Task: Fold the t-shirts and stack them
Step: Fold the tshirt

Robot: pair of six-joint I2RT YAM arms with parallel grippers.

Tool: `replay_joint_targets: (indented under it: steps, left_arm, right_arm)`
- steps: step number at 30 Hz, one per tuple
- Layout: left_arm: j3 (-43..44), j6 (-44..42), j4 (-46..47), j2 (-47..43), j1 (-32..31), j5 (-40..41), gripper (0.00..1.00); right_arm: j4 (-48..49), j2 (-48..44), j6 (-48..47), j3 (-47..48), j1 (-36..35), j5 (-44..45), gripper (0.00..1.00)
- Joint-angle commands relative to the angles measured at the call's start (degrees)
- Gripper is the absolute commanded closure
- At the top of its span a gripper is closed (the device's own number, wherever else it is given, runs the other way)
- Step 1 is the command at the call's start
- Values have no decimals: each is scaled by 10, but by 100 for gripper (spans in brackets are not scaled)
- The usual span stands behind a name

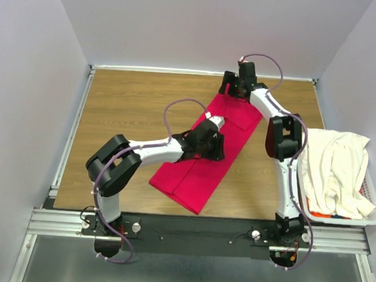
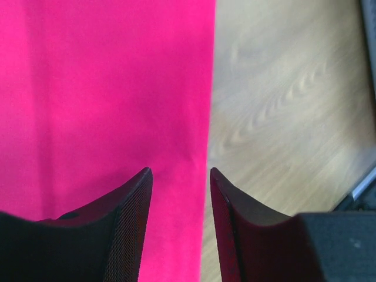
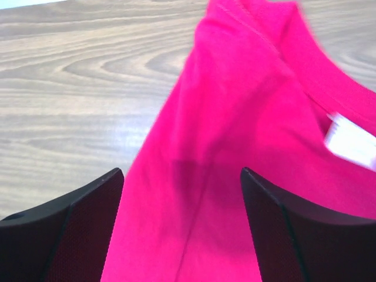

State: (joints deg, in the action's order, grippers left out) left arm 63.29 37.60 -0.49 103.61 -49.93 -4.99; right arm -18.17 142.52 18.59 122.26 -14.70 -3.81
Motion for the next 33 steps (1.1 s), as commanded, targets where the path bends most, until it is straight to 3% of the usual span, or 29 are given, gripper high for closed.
replay_joint_targets:
  steps: [1, 6, 15, 19, 25, 33]
  left_arm:
    - [29, -60, -56, -56, 28, 85, 48]
    - [14, -68, -115, -67, 31, 172, 55]
    - [-40, -72, -129, -59, 31, 205, 63]
    - [-41, -82, -133, -40, 26, 200, 64]
    - [-50, -76, -130, -14, 11, 177, 64]
    - [-47, -53, -94, 18, -25, 118, 64]
  right_arm:
    - [-22, -108, -16, -39, 3, 88, 12]
    - [-22, -188, 14, -155, 3, 161, 14]
    - [-21, -212, 58, -286, 5, 192, 47]
    - [-23, -184, 66, -291, 10, 194, 57]
    - [-23, -119, 53, -245, 18, 183, 57]
    - [-24, -9, 8, -131, 17, 101, 55]
